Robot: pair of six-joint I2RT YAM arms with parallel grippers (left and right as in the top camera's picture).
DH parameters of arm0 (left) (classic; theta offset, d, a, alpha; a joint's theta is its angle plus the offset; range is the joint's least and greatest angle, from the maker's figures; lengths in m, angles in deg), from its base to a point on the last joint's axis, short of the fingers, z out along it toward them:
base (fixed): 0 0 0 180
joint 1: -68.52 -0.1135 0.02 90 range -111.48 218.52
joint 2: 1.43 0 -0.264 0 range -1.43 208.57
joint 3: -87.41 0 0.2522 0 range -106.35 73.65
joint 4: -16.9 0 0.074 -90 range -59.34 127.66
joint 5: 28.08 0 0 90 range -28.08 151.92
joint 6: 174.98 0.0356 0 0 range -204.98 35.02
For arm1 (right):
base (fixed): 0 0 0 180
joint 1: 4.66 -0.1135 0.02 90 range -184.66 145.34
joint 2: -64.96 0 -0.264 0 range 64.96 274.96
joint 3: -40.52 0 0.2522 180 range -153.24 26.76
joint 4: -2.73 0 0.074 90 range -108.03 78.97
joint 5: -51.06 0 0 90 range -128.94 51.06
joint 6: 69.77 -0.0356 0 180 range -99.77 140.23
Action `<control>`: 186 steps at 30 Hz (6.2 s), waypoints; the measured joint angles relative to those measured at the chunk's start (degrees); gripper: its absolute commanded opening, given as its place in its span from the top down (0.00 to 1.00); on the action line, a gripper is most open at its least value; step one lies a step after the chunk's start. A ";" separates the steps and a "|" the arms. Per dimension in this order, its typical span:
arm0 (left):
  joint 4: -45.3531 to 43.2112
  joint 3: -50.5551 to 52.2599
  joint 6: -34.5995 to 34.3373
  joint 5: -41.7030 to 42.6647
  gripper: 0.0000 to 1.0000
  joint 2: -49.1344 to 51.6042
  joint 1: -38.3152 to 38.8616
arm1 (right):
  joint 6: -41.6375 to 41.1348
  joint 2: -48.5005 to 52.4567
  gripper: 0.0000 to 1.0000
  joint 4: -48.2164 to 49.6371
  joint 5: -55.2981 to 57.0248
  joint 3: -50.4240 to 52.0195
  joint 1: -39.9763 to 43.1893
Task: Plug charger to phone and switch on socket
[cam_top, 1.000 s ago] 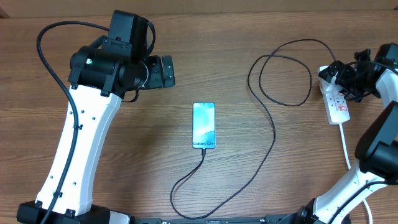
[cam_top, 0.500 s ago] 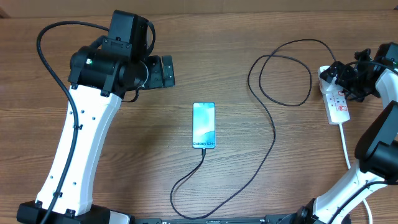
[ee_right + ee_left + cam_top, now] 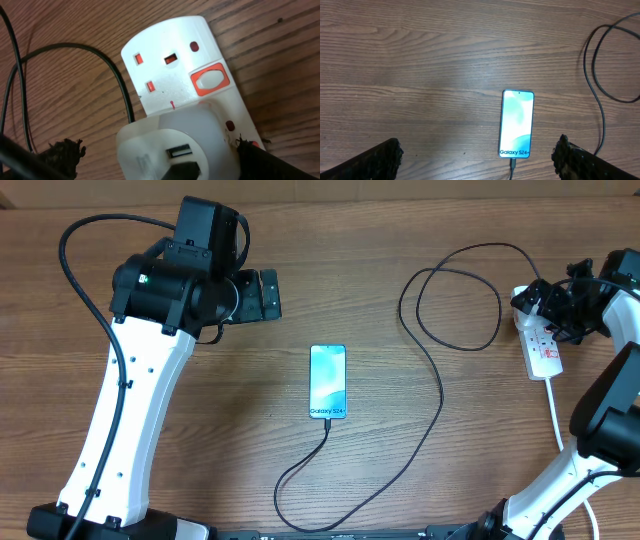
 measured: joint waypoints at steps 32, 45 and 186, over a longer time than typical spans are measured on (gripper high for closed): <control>0.00 0.00 0.00 -0.02 0.00 0.00 0.00 | -3.61 -0.22 0.00 -1.22 3.80 0.17 -1.33; 0.00 0.00 0.00 0.00 0.00 0.00 0.00 | -8.72 -0.22 0.00 -4.39 4.11 -1.11 -0.94; -70.58 104.67 20.44 -0.55 0.00 -91.21 -15.91 | -21.27 -38.29 0.00 -23.69 8.24 -2.10 -1.75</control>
